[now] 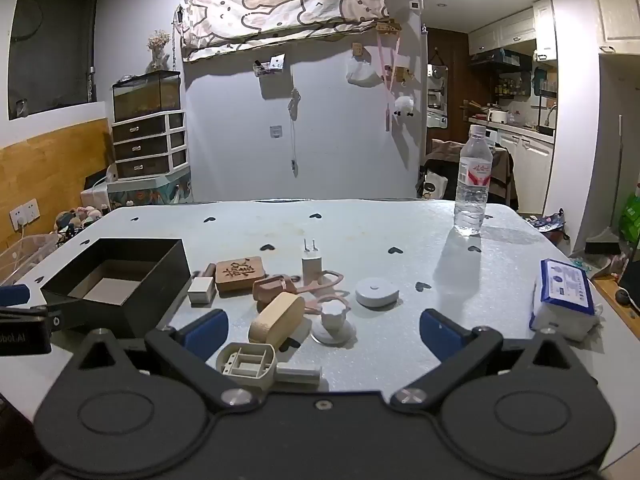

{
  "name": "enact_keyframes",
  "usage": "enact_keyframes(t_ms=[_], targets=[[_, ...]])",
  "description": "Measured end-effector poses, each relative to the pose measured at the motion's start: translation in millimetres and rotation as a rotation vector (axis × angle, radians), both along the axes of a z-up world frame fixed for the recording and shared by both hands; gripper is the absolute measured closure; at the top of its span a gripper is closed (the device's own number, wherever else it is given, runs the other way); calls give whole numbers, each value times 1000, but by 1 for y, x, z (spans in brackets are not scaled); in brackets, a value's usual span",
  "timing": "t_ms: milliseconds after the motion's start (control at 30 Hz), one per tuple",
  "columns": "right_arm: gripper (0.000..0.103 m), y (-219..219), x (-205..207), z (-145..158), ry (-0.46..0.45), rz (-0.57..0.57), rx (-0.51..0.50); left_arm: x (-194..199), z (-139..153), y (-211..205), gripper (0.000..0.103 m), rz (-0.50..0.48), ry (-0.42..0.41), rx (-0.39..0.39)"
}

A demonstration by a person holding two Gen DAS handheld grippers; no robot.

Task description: Organize rigid objects

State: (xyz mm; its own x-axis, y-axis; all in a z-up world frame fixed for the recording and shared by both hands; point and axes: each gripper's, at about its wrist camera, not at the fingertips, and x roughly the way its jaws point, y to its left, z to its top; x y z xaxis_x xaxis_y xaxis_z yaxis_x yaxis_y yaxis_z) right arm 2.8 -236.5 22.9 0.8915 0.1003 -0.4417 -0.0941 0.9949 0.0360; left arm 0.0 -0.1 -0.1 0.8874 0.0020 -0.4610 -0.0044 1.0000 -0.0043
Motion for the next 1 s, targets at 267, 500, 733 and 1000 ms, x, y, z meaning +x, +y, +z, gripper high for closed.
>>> enact_keyframes(t_ms=[267, 500, 733, 1000], targets=[[0, 0, 0, 1, 5, -2, -1, 0, 0, 0, 0, 1, -1, 5], [0, 1, -1, 1, 5, -1, -2, 0, 0, 0, 0, 0, 0, 3], [0, 0, -1, 1, 7, -2, -1, 0, 0, 0, 0, 0, 2, 2], [0, 0, -1, 2, 7, -2, -1, 0, 0, 0, 0, -4, 2, 0]])
